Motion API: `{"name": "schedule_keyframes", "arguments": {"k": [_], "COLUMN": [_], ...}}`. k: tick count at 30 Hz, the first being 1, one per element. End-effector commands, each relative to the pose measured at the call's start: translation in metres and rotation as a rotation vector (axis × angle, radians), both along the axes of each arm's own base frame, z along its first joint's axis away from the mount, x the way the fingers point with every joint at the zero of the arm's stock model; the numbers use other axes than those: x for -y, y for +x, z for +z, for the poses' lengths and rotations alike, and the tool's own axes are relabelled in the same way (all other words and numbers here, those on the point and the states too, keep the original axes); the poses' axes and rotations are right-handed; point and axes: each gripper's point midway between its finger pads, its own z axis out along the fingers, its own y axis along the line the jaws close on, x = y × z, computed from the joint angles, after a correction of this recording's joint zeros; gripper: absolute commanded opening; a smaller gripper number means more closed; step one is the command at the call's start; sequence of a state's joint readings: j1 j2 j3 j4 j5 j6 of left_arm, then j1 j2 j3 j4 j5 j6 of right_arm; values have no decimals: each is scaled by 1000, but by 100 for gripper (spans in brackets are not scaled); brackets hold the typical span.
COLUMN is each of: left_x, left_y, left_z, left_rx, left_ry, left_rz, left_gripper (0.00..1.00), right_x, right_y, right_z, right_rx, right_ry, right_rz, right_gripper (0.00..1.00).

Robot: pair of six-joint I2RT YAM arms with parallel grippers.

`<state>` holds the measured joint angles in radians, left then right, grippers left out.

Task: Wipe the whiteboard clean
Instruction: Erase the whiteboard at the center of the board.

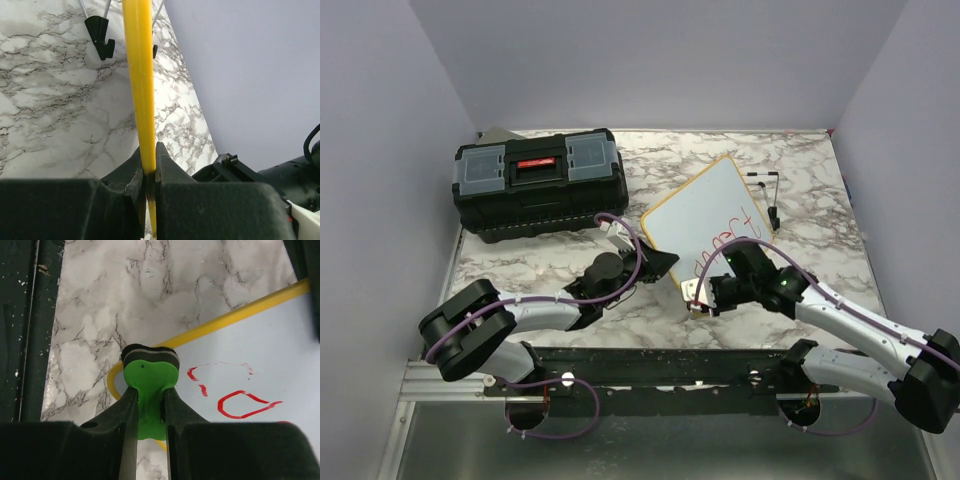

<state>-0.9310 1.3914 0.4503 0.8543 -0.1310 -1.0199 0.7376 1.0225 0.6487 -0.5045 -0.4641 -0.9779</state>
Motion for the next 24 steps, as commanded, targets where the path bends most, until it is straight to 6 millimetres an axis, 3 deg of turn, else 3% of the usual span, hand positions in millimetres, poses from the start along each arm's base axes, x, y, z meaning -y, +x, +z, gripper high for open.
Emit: {"name": "schedule_keyframes", "arguments": {"k": [1, 5, 11, 14, 16, 21, 24], "left_x": [7, 8, 13, 15, 13, 12, 12], "left_y": [10, 6, 1, 0, 1, 1, 2], "left_z": [61, 60, 58, 57, 58, 57, 56], "left_rx": [104, 119, 128, 129, 135, 143, 143], "left_ry": [-155, -148, -144, -145, -146, -141, -140], "left_rz": [28, 4, -34, -41, -34, -31, -28], "left_gripper": [0, 0, 0, 0, 0, 0, 0], "right_x": [7, 1, -23, -25, -23, 3, 13], "right_y": [1, 61, 91, 104, 94, 17, -7], "right_z": [-4, 22, 48, 51, 40, -12, -26], "right_rx": [-16, 85, 77, 71, 46, -88, -126], "right_ry": [-33, 47, 144, 142, 100, -89, -118], "right_rz": [-64, -388, -487, -560, -508, -171, -79], "right_gripper": [1, 1, 1, 1, 1, 1, 1]}}
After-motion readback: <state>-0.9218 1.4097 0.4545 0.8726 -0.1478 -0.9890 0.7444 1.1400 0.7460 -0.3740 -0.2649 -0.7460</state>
